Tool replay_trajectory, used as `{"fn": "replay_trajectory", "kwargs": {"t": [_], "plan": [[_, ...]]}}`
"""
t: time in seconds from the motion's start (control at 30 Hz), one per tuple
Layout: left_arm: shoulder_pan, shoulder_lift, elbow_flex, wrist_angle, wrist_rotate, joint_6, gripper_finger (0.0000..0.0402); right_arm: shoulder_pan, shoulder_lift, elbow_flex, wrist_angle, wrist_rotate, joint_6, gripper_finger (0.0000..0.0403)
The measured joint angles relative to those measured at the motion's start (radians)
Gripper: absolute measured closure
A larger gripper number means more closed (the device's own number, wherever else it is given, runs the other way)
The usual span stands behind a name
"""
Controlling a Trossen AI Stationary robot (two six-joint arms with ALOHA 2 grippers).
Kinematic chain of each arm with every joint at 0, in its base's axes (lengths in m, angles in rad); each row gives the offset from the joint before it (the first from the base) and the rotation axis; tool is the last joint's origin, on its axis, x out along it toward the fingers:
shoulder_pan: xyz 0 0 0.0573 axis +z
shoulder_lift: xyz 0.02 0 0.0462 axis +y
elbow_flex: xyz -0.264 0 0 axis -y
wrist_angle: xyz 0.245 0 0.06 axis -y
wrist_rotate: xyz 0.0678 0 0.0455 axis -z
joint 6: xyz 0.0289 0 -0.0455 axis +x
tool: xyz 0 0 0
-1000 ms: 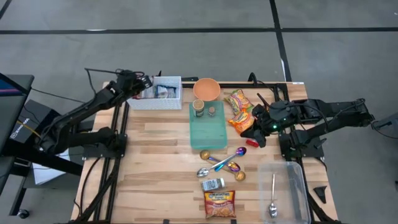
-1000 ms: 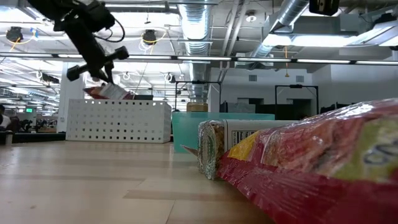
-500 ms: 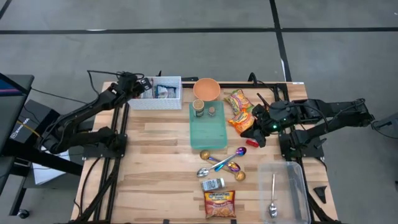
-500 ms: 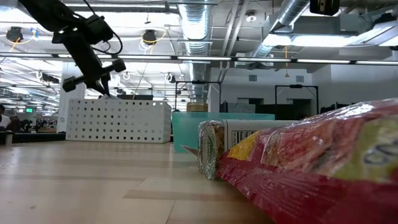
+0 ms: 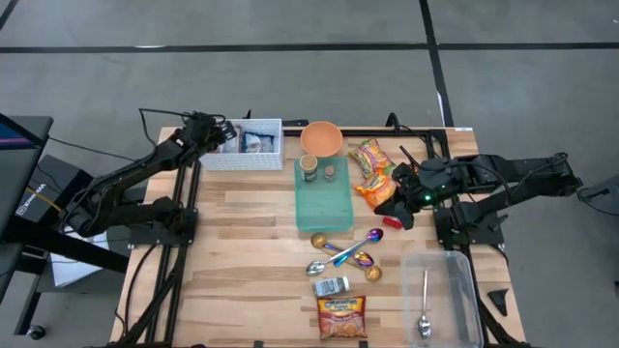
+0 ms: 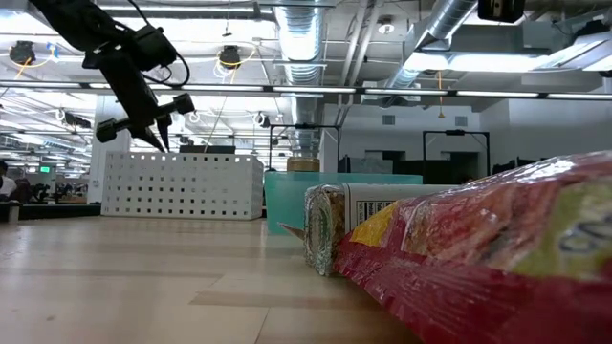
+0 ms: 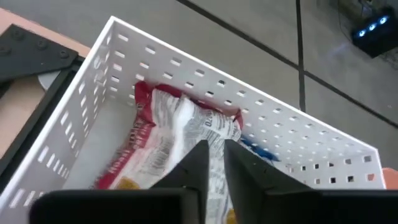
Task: Pick & Place Food Item
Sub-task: Put the left red noodles pack into the white bin, then put the orange noodles pack into the white bin
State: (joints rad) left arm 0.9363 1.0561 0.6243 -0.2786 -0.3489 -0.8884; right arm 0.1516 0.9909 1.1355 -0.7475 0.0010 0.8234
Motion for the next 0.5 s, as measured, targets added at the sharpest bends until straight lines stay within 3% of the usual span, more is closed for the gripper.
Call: {"fn": "replay_trajectory", "kwargs": {"t": [0.3,0.5], "plan": [[0.0,-0.024,0.0,0.113,-0.012,-0.034,0.026,-0.002,0.0,0.0,0.0,0.0,-0.001,0.037],[0.0,-0.069,0.0,0.343,0.144,0.107,0.024,-0.002,0.0,0.0,0.0,0.0,-0.003,0.037]]}}
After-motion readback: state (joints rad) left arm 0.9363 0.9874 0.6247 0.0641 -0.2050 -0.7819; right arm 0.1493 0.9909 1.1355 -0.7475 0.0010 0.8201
